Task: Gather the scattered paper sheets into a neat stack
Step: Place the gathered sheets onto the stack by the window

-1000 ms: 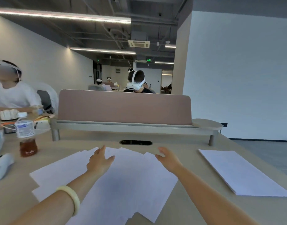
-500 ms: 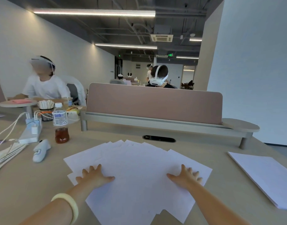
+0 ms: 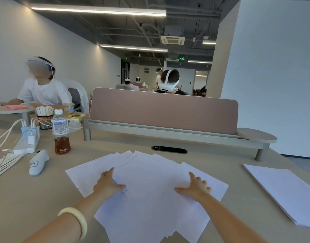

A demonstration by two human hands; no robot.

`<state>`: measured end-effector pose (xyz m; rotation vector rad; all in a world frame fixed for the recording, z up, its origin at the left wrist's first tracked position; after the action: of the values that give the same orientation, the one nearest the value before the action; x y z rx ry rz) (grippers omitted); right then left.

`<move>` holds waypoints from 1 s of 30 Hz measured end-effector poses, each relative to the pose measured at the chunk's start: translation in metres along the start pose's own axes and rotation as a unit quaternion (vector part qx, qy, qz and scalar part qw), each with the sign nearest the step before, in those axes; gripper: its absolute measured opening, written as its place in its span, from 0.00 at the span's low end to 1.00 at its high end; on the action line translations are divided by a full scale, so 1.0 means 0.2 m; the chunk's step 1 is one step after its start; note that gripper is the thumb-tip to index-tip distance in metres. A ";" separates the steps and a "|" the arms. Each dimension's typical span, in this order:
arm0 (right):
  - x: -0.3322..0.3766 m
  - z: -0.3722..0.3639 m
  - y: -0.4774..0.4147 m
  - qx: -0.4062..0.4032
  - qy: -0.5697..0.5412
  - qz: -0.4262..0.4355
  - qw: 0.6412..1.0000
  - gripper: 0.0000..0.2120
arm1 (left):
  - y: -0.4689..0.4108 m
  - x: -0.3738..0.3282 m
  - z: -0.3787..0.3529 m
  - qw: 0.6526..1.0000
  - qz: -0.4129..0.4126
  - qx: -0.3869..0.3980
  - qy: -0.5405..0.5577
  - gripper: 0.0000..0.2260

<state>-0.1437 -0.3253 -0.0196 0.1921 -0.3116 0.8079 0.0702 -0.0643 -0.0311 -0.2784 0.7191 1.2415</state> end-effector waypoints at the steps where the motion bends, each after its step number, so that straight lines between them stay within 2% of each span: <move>1: 0.00 0.01 0.00 0.000 -0.003 -0.001 1.000 0.44 | -0.01 0.00 0.01 0.999 -0.002 -0.001 0.050 0.43; 3: -0.01 0.01 -0.01 0.014 -0.018 0.000 1.000 0.42 | -0.02 -0.01 0.02 0.988 0.004 0.004 0.157 0.42; 6: 0.00 -0.01 -0.01 0.039 -0.008 0.010 0.999 0.37 | -0.03 -0.01 0.02 0.954 0.044 0.018 0.298 0.44; 9: 0.02 -0.02 -0.02 0.028 0.015 0.025 0.999 0.35 | -0.06 0.02 -0.03 0.898 0.089 0.063 0.426 0.45; 12: 0.03 -0.03 -0.02 0.025 0.002 0.040 0.999 0.34 | -0.03 -0.02 -0.06 0.832 0.096 0.097 0.538 0.43; 16: 0.04 -0.04 -0.03 0.027 0.003 0.045 0.999 0.33 | 0.05 -0.09 -0.11 0.769 0.100 0.134 0.616 0.42; 17: 0.04 -0.04 -0.03 0.026 0.004 0.045 0.999 0.33 | 0.07 -0.11 -0.12 0.768 0.096 0.153 0.615 0.39; 20: 0.04 -0.03 -0.03 0.028 0.002 0.046 0.999 0.32 | 0.18 -0.20 -0.19 0.834 0.054 0.232 0.498 0.18; 21: 0.04 -0.03 -0.03 0.029 -0.001 0.048 0.998 0.31 | 0.21 -0.22 -0.23 0.848 0.047 0.254 0.463 0.15; 23: 0.05 -0.04 -0.03 0.033 -0.008 0.053 0.998 0.30 | 0.23 -0.24 -0.29 0.864 0.043 0.263 0.428 0.14; 26: 0.04 -0.03 -0.03 0.032 -0.045 0.055 0.997 0.30 | 0.20 -0.24 -0.27 0.890 0.042 0.198 0.409 0.18; 30: -0.01 0.03 -0.02 -0.012 -0.123 0.049 0.991 0.33 | 0.19 -0.28 -0.10 0.920 -0.028 0.142 0.364 0.24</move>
<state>-0.1431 -0.3305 -0.0150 0.2563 -0.5653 0.8778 0.0196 -0.1059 -0.0026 -0.5262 1.5077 0.9455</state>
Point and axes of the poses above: each hand's wrist, its own y-axis away from the middle knuckle, its own z-axis out of the back of the hand, x = y × z, the point moved 8 cm from there along -y, towards the middle knuckle, and after that the axes turned 10 degrees about z, right-handed, at the moved point
